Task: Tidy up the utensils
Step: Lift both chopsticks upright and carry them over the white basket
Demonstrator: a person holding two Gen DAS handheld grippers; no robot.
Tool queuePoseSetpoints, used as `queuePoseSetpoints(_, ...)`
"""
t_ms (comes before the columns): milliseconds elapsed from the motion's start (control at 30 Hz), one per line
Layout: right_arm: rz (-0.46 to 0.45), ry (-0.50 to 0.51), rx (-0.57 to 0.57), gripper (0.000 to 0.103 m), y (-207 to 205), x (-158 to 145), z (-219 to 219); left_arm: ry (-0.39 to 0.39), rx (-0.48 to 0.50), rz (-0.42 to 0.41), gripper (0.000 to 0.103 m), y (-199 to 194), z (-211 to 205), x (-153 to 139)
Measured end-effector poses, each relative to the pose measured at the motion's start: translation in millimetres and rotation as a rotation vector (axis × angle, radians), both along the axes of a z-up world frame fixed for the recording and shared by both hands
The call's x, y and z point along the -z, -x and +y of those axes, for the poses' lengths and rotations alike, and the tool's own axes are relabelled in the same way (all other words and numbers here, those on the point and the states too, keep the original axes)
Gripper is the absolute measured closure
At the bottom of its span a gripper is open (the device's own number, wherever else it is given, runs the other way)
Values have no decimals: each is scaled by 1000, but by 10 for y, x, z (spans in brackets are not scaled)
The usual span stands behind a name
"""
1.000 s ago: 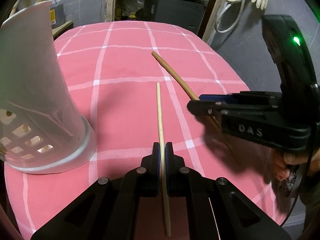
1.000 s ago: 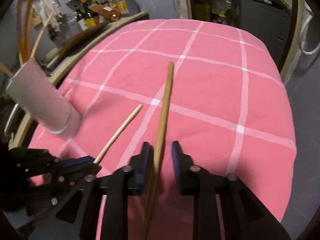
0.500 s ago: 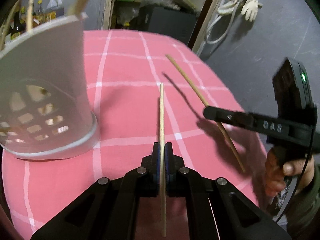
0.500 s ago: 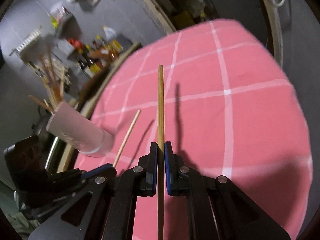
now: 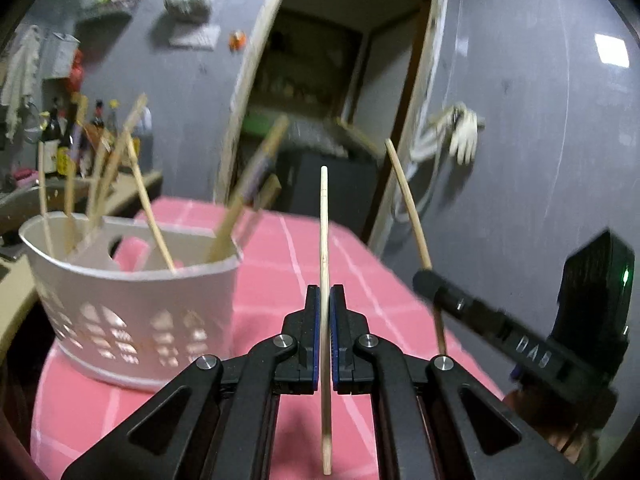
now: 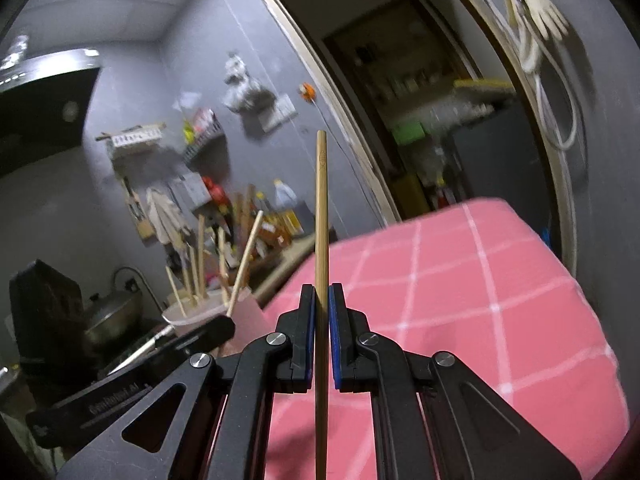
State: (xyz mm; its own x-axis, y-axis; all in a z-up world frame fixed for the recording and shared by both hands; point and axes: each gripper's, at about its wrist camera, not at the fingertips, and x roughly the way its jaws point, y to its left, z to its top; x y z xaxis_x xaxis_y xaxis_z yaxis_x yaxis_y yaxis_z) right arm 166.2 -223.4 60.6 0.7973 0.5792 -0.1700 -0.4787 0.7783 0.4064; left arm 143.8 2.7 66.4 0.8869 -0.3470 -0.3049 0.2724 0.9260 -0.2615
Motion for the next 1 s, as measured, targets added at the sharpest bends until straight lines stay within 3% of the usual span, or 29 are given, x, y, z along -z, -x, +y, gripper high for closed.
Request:
queuePoseSetpoints(233,-146,-63,-30,98,32,-249,227,70,-86,-147,100,211,401,-259)
queuePoseSetpoints(467,-218,-113,-107,98,-94,-444,667,154,-255,-213,100,186,1162,-437)
queuePoseSetpoints(633,-252,-135,-135,98,-202,-527,1001,220,-373,-235,100,50,1702,-477)
queuePoseSetpoints(800,-310,-117,-93,98,-362,-584,1347,281,-456,-245,100,-130,2064,-442)
queuePoseSetpoints(1000,-330,-67,-44,98,-505,-448,1576,285,-483,-232,100,-212,2115,-308)
